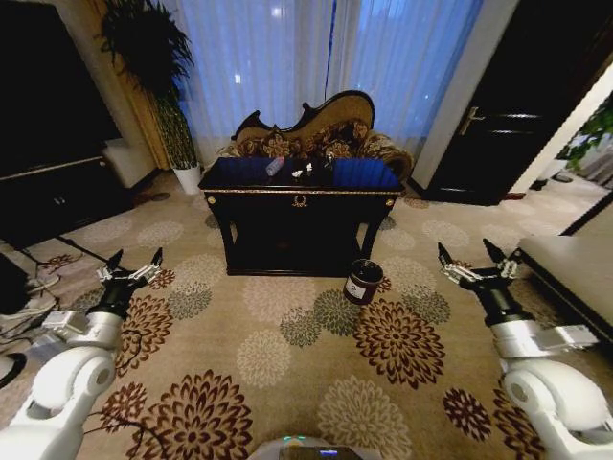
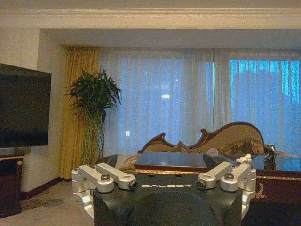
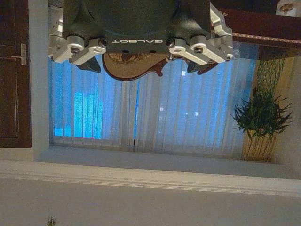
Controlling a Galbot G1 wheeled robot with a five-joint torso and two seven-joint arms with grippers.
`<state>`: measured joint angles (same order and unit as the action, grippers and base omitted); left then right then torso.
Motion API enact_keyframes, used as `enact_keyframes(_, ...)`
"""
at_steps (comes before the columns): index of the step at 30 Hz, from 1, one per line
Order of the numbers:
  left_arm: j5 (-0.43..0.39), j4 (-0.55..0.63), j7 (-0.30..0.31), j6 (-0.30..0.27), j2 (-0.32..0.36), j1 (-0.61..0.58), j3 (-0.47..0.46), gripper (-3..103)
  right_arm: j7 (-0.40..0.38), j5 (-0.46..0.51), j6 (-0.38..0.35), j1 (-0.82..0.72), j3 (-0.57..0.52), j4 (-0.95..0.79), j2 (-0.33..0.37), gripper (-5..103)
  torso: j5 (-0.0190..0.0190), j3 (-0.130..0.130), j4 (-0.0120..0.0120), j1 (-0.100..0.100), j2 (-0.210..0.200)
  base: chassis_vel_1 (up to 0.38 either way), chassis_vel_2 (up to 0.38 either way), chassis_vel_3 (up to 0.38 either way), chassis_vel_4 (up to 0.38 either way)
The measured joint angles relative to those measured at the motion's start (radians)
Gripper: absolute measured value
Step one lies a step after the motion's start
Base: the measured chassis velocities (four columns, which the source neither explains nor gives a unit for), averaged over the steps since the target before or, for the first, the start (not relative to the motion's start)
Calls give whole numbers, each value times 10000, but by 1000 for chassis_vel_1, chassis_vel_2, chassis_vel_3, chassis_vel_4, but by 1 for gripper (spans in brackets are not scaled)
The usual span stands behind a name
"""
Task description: Move to the front of the table and place the trash on the table into the trash bin.
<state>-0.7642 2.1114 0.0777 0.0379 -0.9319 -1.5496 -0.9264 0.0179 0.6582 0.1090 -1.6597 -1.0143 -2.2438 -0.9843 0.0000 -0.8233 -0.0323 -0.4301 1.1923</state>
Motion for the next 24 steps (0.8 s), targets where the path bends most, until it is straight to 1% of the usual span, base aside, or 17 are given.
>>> enact_keyframes(9, 37, 6, -5, 7, 18, 21, 4, 100, -31, -102, -1, -46, 45, 14, -32, 100, 0, 0, 1, 1, 0, 0, 0, 0, 0)
enact_keyframes(14, -35, 7, -2, -34, 89, 134, 4, 100, 29, -93, 5, -93, 45, 11, -49, 100, 0, 0, -1, 1, 0, -63, 67, 53, -64)
enact_keyframes(24, -13, -80, -28, -18, -8, 81, 11, 100, -17, -201, 2, -83, 29, 54, -52, 100, 3, -2, 2, -3, -2, -178, 165, 179, -161)
